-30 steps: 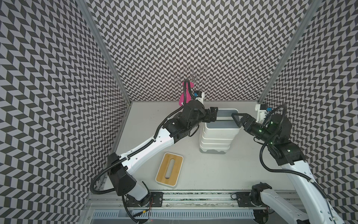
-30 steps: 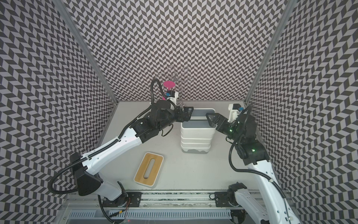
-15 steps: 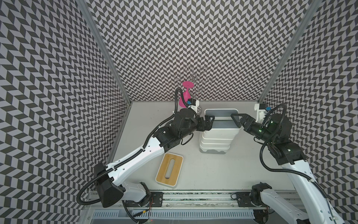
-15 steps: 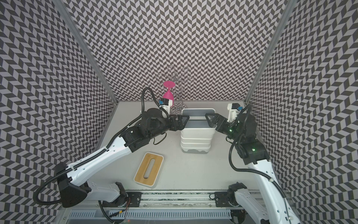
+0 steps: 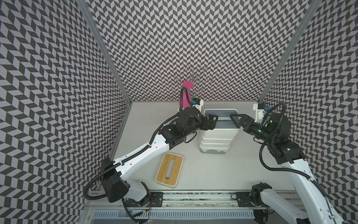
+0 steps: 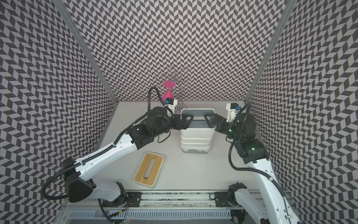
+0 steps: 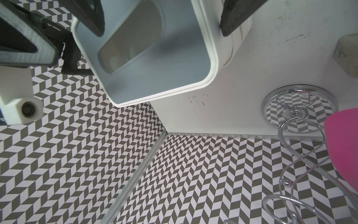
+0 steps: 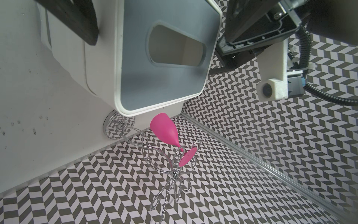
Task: Stack the tissue boxes
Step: Place the tissue box at the tissue box.
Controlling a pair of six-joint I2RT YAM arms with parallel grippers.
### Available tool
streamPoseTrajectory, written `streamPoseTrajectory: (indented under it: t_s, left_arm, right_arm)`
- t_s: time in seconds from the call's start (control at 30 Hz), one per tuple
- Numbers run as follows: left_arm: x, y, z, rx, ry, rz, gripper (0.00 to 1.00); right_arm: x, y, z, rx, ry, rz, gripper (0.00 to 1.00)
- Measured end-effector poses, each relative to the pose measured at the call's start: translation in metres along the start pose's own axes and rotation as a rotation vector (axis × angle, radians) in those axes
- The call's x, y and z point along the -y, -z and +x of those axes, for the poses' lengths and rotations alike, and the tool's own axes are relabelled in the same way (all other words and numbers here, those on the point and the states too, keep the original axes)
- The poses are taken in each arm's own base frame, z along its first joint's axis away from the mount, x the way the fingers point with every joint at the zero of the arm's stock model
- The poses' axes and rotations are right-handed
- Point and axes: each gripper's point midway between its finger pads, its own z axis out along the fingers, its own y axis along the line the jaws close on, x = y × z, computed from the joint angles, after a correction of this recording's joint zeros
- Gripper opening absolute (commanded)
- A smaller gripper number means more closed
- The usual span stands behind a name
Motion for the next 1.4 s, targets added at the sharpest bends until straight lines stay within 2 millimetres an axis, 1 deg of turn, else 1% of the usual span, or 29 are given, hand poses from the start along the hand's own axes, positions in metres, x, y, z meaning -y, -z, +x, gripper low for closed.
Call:
streamPoseTrajectory:
  t_s: [0.17, 0.53, 1.07, 1.4]
  left_arm:
    - [0.004, 0.001, -0.008, 0.018, -0.003, 0.01, 0.93]
    - [0.002, -0.01, -0.015, 0.029, -0.021, -0.006, 0.93]
    - [-0.001, -0.011, -0.016, 0.036, -0.02, -0.021, 0.94]
    - [-0.003, -0.01, -0.018, 0.05, -0.021, -0.039, 0.97]
  right_arm:
    - [0.0, 0.0, 0.0, -0.001, 0.003, -0.001, 0.99]
    - [-0.001, 0.0, 0.0, -0.001, 0.003, -0.004, 0.99]
    - [0.001, -0.007, -0.003, 0.003, -0.004, -0.006, 0.99]
    - [0.005, -0.01, -0.003, 0.001, -0.011, 0.009, 0.99]
